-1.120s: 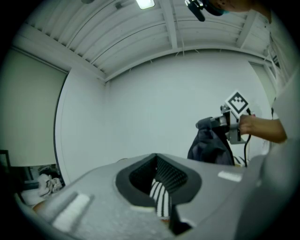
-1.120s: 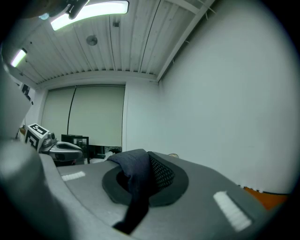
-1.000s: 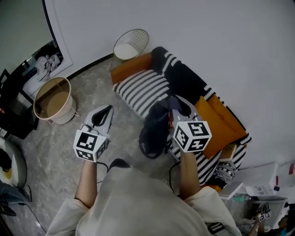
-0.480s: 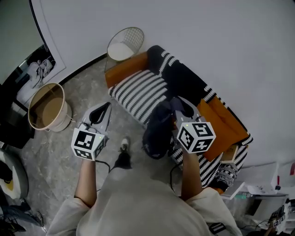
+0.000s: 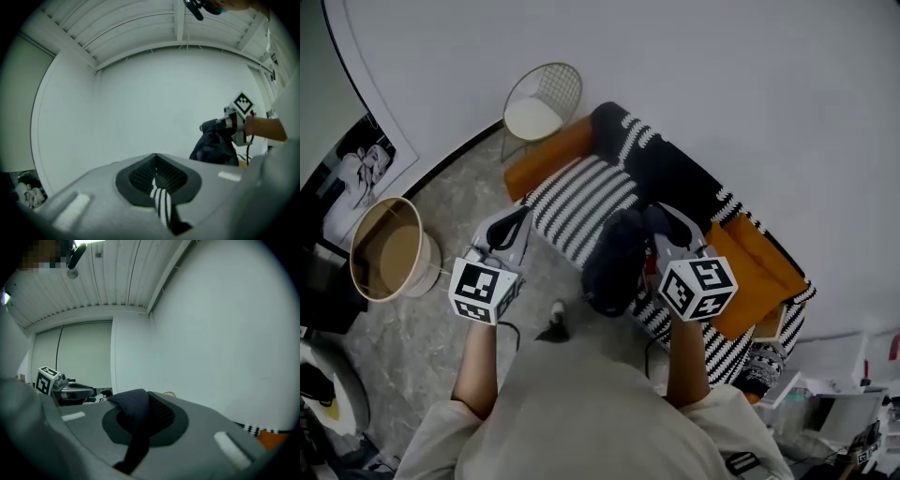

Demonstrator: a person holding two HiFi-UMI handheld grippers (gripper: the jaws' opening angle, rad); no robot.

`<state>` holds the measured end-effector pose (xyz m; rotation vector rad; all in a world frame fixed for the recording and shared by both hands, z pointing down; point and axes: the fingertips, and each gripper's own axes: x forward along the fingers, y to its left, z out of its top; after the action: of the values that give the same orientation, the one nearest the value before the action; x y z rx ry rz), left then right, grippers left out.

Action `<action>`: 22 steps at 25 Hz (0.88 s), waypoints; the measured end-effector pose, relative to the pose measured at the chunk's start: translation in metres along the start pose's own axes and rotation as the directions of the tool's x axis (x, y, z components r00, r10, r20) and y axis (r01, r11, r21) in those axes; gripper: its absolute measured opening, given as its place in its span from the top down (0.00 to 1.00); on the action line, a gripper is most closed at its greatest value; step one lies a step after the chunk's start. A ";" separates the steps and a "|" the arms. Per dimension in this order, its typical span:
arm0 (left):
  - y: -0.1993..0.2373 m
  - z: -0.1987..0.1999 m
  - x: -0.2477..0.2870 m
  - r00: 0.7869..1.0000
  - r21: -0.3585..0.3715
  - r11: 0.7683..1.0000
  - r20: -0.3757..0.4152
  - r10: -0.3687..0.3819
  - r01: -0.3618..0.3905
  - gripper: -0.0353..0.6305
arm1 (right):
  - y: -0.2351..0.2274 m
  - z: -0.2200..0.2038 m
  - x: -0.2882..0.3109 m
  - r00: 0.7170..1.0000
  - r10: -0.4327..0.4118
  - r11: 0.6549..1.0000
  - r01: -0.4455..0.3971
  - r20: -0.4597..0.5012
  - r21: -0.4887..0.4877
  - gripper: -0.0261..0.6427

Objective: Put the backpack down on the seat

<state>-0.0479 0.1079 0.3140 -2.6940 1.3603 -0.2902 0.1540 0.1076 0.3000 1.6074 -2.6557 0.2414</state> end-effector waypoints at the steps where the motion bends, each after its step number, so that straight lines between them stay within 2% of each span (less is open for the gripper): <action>1: 0.008 0.000 0.007 1.000 -0.002 1.000 -0.001 -0.004 0.004 0.94 | -0.001 0.002 0.011 1.000 0.005 1.000 -0.005 -0.002 0.000 0.95; 9: 0.078 -0.013 0.048 1.000 -0.030 1.000 -0.014 -0.009 0.009 0.94 | -0.006 0.011 0.095 1.000 0.021 0.999 -0.021 -0.020 0.027 0.95; 22: 0.173 -0.045 0.093 0.999 -0.076 0.996 0.006 -0.038 0.038 0.94 | -0.002 0.007 0.188 0.999 -0.017 0.999 0.018 -0.033 0.049 0.95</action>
<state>-0.1395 -0.0701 0.3371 -2.7829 1.3467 -0.2397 0.0688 -0.0596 0.3131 1.6247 -2.6305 0.3324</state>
